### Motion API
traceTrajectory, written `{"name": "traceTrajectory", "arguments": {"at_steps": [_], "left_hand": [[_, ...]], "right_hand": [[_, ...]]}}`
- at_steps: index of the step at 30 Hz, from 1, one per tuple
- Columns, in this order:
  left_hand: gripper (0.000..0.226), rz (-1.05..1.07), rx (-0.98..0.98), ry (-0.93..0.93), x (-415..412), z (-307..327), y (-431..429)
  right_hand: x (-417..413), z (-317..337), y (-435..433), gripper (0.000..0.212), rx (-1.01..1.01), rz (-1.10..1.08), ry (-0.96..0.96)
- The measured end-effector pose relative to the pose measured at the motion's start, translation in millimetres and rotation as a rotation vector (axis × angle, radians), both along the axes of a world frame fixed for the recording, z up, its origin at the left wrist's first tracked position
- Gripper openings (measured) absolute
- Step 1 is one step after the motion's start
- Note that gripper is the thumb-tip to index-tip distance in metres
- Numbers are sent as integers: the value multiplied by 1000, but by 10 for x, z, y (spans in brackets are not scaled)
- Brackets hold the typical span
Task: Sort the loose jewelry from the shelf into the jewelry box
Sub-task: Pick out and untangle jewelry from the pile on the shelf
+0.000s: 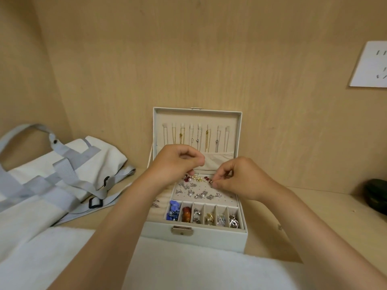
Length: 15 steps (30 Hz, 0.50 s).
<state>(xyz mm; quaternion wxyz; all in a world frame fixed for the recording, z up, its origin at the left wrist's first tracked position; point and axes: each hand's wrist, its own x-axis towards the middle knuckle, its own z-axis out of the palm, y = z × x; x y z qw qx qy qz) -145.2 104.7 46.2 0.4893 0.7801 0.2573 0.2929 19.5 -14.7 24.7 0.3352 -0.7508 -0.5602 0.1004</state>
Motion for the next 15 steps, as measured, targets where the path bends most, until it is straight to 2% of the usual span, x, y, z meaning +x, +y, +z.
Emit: {"name": "traceTrajectory", "arguments": {"at_steps": [5, 11, 15], "left_hand": [[6, -46, -12, 44, 78, -15, -74], [16, -114, -128, 58, 91, -28, -100], [17, -160, -190, 40, 88, -39, -69]], "right_hand": [[13, -16, -1, 3, -63, 35, -51], [38, 70, -27, 10, 197, 87, 242], [-33, 105, -21, 16, 312, 105, 349]]}}
